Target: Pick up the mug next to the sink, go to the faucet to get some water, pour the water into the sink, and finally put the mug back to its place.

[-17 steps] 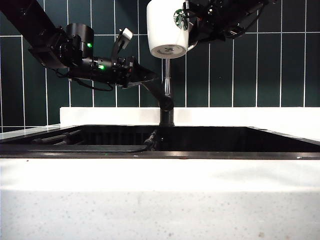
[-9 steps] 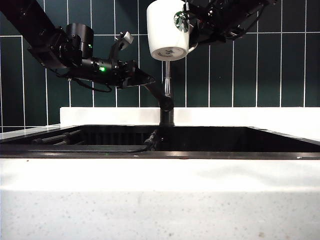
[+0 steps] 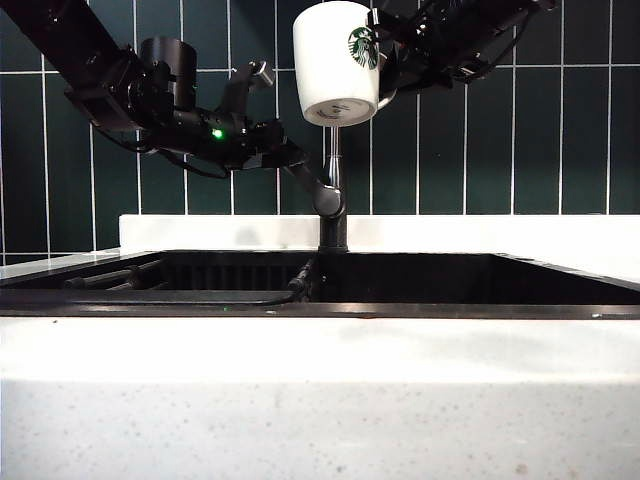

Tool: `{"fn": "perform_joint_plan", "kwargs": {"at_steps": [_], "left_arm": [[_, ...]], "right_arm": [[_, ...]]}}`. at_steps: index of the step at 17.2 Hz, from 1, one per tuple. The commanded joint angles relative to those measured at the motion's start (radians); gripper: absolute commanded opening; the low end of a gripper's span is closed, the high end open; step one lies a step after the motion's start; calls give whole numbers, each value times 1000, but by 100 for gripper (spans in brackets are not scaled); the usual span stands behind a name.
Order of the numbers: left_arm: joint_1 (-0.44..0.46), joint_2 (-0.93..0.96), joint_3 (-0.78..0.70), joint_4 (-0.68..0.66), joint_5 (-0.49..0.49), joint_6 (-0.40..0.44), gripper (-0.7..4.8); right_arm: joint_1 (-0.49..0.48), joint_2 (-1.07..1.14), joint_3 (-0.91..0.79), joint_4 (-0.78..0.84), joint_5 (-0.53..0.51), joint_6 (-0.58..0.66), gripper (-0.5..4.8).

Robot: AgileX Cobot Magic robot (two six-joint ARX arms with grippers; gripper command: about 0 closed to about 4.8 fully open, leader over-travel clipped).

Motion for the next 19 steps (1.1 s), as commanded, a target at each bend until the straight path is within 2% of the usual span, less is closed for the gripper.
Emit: {"fn": "perform_joint_plan", "kwargs": {"at_steps": [1,3,5,6,8,10,13,14,16,17,19], "left_arm": [[18,-25,0,6,125,-99,237],[18,-89,0,-35,157,-133,237],[22,-163,0,-113,153,-132,237],[31,-214,0,-158,153,-130,237],[33,-279,0,-216,136,-129,237],[33,-330,0,-288,85,-129,237],[33,-370,0,-396,82,-129,237],[33,-385,0,-471,82,-129,237],[33,-398,0,-587,81,-82,237],[33,-402,0,-657,73,-33,237],[33,-402,0,-749,54,-1,237]], "right_arm": [[-3,-23,14,80,-18,-51,12],[-12,-34,15,69,30,-125,12],[-20,-40,15,50,86,-256,12],[-20,-44,14,20,143,-396,12],[-20,-46,14,-18,215,-600,12],[-18,-46,14,-50,256,-772,12],[-18,-46,13,-58,353,-1104,12],[-18,-46,13,-53,380,-1233,12],[-18,-46,13,-46,383,-1337,12],[-18,-46,13,-45,383,-1393,13],[-18,-46,13,-43,383,-1487,13]]}}
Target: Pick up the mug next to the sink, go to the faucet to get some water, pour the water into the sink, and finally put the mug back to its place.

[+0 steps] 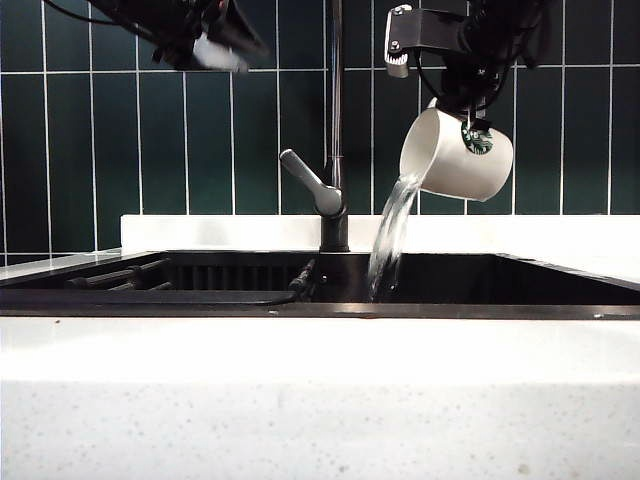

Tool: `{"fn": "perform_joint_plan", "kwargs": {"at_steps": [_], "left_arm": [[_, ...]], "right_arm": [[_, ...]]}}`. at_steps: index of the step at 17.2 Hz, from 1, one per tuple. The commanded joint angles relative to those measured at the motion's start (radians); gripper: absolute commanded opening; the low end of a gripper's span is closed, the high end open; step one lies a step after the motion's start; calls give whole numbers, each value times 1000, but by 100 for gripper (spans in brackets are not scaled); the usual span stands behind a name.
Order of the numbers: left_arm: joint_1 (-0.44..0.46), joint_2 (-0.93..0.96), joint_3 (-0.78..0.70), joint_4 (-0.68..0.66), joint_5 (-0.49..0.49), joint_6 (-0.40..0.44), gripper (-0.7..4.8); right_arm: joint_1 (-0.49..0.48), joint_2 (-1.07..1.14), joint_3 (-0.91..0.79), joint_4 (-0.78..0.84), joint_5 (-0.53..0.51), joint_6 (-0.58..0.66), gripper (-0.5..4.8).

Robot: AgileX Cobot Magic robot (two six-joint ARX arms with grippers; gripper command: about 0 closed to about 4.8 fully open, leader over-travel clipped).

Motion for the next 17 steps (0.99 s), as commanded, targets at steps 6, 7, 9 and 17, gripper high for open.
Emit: {"fn": "perform_joint_plan", "kwargs": {"at_steps": [6,7,9,17], "left_arm": [[-2,-4,2,-155,-151,-31,176],[-1,-4,2,-170,-156,-31,176],[-1,-4,2,-201,-189,-31,176],[-1,-34,1,-216,-243,-49,114]], "right_arm": [[5,10,14,154,-97,-403,21],[9,13,13,143,-96,-406,21],[9,14,13,139,-96,-410,21],[-31,11,13,157,4,98,21]]}}
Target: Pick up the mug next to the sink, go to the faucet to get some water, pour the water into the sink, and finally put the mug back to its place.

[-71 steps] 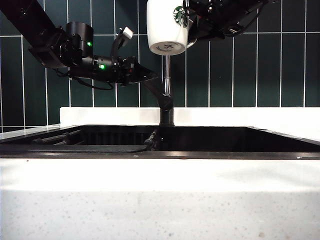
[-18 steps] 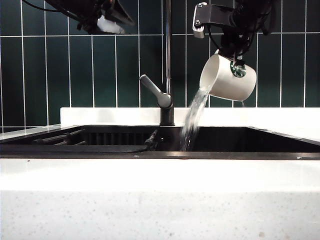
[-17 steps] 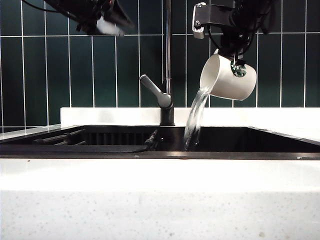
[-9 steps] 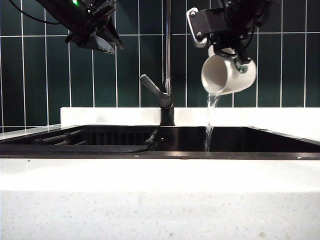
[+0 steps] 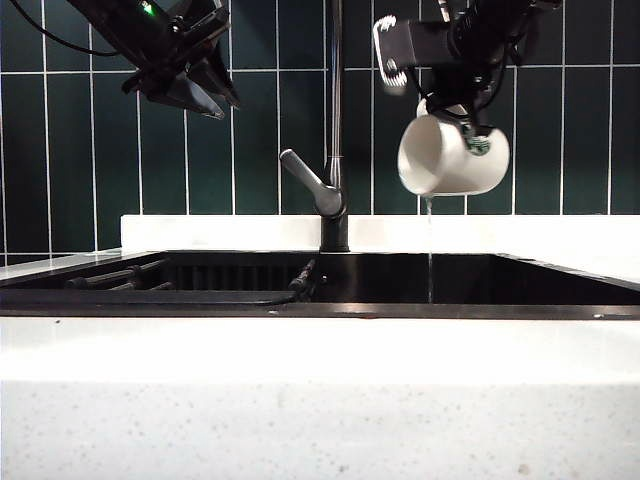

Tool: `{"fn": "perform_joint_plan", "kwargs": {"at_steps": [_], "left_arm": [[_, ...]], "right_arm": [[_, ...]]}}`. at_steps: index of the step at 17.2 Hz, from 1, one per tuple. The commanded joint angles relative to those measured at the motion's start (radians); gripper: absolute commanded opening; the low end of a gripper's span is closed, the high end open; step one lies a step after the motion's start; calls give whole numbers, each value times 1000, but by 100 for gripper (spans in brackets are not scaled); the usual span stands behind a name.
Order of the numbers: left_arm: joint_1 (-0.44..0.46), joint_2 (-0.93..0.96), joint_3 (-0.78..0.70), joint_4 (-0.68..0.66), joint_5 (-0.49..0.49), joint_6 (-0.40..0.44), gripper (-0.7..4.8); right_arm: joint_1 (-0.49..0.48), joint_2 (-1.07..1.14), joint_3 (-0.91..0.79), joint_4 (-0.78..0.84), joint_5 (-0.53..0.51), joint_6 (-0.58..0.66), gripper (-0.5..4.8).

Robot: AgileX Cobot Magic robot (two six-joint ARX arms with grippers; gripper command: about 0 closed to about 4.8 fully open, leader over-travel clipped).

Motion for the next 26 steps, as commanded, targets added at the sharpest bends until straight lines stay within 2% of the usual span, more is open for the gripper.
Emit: {"fn": "perform_joint_plan", "kwargs": {"at_steps": [1,4,6,7,9,11,14,19,26], "left_arm": [[0,-47,3,-7,-71,-3,114],[0,-108,1,-35,-109,-2,79],[0,-135,1,-84,-153,5,78],[0,-155,1,-127,-180,23,48],[-1,-202,-32,-120,-262,20,45],[-1,-258,-104,-69,-292,16,25],[-1,-385,-297,43,-312,16,25],[-1,-501,-529,193,-312,-2,25],[-2,-688,-867,446,-359,-41,25]], "right_arm": [[-39,-19,11,77,62,315,21],[-103,-34,11,48,95,660,21],[-140,-42,11,39,95,834,21],[-163,-48,9,31,91,939,20],[-214,-48,7,15,48,1080,16],[-251,-52,-7,16,30,1150,11],[-333,-98,-109,79,-37,1223,9],[-420,-135,-304,274,-64,1398,8],[-443,-136,-564,589,-61,1451,8]]}}
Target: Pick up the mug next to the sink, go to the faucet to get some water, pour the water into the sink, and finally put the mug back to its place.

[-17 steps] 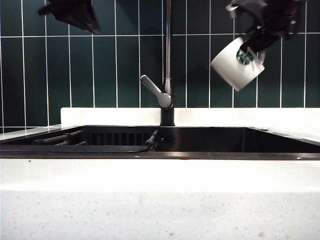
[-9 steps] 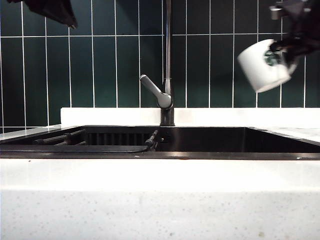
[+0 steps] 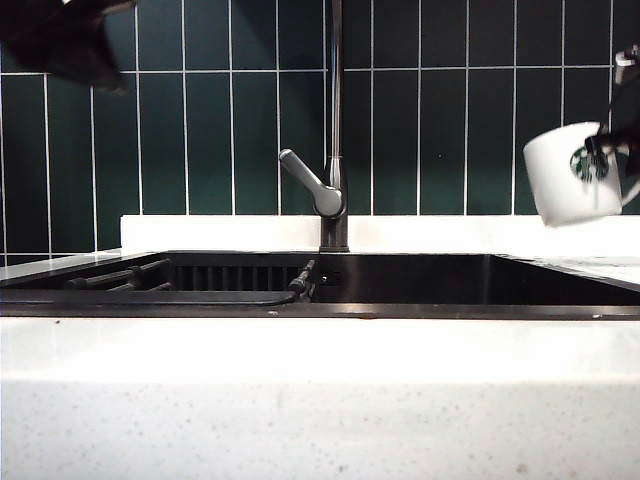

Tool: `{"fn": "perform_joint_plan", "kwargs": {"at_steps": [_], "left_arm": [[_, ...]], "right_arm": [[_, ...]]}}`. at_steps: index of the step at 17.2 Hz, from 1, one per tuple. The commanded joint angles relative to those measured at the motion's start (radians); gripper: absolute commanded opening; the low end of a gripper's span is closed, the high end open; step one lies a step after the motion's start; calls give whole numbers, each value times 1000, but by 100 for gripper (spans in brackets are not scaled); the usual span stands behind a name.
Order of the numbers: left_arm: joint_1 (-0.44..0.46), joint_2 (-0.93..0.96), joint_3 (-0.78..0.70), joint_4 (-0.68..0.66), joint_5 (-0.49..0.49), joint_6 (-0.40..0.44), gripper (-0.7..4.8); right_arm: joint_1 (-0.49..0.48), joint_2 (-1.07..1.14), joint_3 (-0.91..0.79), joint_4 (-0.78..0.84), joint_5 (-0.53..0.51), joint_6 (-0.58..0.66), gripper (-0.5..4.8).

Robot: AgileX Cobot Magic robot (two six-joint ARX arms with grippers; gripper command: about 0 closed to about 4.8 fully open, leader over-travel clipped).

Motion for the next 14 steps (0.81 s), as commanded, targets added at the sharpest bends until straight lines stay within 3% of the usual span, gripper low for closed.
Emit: {"fn": "perform_joint_plan", "kwargs": {"at_steps": [1,4,14], "left_arm": [[-2,-87,-114,113,-31,-17,25],[-2,-159,-211,143,-46,-24,25],[-2,-315,-359,242,-72,-54,25]], "right_arm": [[0,-14,-74,208,2,50,8],[-4,-13,-127,251,56,50,8],[-23,-13,-192,299,58,124,7]]}}
